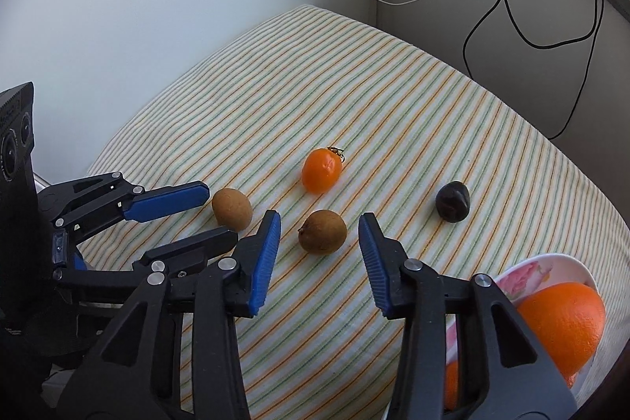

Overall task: Organize fruits
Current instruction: 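Move the right tool toward a brown kiwi while the left tool approaches the other kiwi, then close the right gripper on its kiwi while the left gripper closes on the other kiwi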

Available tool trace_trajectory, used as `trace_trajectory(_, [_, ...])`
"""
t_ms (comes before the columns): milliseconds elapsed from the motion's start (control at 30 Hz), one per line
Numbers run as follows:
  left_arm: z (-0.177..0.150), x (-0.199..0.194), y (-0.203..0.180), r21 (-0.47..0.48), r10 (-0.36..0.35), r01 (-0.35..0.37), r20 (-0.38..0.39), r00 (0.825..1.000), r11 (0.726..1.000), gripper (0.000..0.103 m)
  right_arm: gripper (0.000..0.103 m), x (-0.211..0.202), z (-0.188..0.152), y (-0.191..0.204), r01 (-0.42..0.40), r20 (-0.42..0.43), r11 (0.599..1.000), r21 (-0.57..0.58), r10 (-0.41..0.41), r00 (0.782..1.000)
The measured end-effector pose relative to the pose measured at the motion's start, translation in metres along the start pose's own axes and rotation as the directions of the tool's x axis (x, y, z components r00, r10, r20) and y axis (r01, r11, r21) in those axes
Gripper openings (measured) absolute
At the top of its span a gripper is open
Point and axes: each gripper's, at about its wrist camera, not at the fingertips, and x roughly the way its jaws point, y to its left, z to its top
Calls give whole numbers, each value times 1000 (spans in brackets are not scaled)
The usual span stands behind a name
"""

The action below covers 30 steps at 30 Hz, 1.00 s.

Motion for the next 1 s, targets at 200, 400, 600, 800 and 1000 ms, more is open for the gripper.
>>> trace_trajectory(200, [4, 4, 1, -6, -10, 10, -4, 1000, 1000, 34, 43, 11, 4, 0, 3, -25, 1000, 5, -3, 1000])
trace_trajectory(400, [5, 10, 2, -6, -11, 11, -16, 1000, 1000, 34, 40, 24, 10, 2, 6, -52, 1000, 1, -6, 999])
trace_trajectory(600, [7, 15, 2, -10, -5, 5, -21, 1000, 1000, 34, 35, 33, 12, 3, 8, -68, 1000, -1, -8, 998])
trace_trajectory(800, [7, 13, 1, -7, 3, -3, -20, 1000, 1000, 27, 29, 34, 12, 4, 14, -69, 1000, -6, -14, 998])
trace_trajectory(1000, [4, 8, 0, -6, 4, -4, -10, 1000, 1000, 26, 29, 30, 10, 5, 14, -57, 1000, -3, -14, 998])
